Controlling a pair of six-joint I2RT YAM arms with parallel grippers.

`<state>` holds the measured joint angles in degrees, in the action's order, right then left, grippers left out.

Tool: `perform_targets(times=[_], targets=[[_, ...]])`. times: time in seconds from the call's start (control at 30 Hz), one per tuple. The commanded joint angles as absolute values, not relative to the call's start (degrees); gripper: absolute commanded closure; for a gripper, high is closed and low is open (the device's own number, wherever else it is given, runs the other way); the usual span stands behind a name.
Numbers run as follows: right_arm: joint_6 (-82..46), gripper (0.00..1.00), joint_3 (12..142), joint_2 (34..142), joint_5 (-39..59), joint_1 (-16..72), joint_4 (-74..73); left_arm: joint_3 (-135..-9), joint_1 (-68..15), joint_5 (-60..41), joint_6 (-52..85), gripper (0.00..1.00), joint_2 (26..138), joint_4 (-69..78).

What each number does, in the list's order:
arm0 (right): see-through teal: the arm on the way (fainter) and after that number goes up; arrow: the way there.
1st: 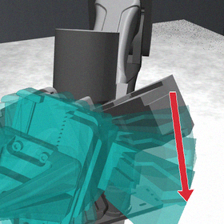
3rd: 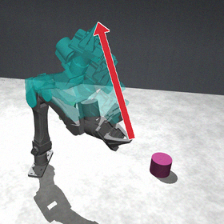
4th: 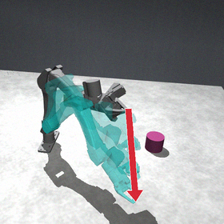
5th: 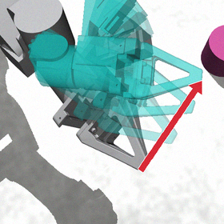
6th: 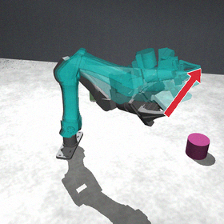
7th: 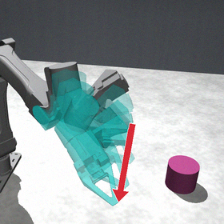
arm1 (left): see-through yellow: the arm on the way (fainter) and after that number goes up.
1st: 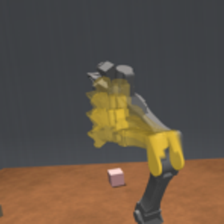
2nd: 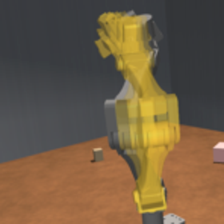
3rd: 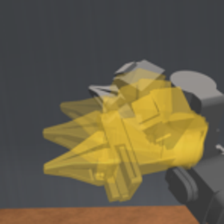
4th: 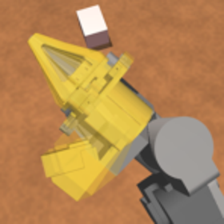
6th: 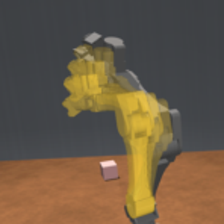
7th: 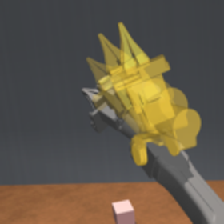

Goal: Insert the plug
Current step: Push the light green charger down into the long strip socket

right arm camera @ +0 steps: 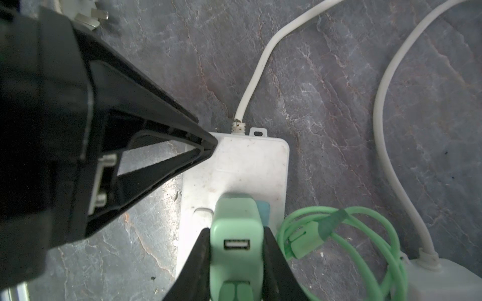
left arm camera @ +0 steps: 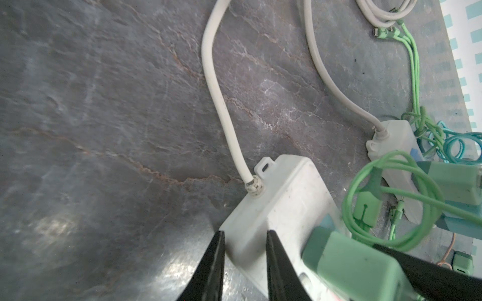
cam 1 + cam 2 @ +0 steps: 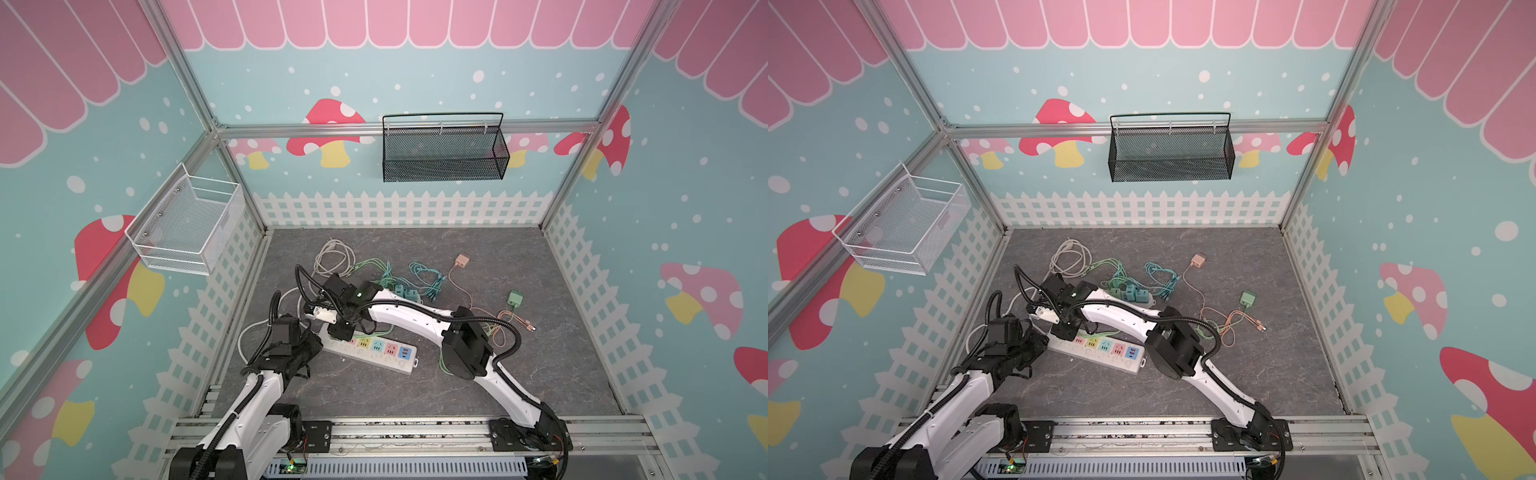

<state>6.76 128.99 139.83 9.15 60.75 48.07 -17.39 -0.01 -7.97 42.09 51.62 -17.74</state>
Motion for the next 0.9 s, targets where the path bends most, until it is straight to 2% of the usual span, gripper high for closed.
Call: perform_targets(times=[0.0, 0.13, 0.43, 0.77, 0.87], targets=[[5.73, 0.89, 127.27, 141.65, 9.55, 60.49, 48.9, -16.79, 0.13, -8.61, 42.89, 0.73, 51.28, -18.74], [5.31, 0.76, 127.35, 140.59, 9.96, 60.46, 48.87, -16.7, 0.11, -8.92, 42.94, 0.73, 51.24, -18.84], [3.45, 0.55, 127.55, 138.18, 13.04, 60.29, 48.42, -16.74, 0.09, -8.91, 43.2, 0.73, 50.71, -18.89], [0.71, 0.4, 126.17, 133.99, 20.43, 59.41, 48.37, -17.57, 0.16, -8.84, 42.9, 0.73, 51.39, -18.98], [0.25, 0.31, 124.24, 132.43, 22.77, 59.13, 48.36, -17.75, 0.14, -8.77, 42.9, 0.73, 51.36, -19.07]])
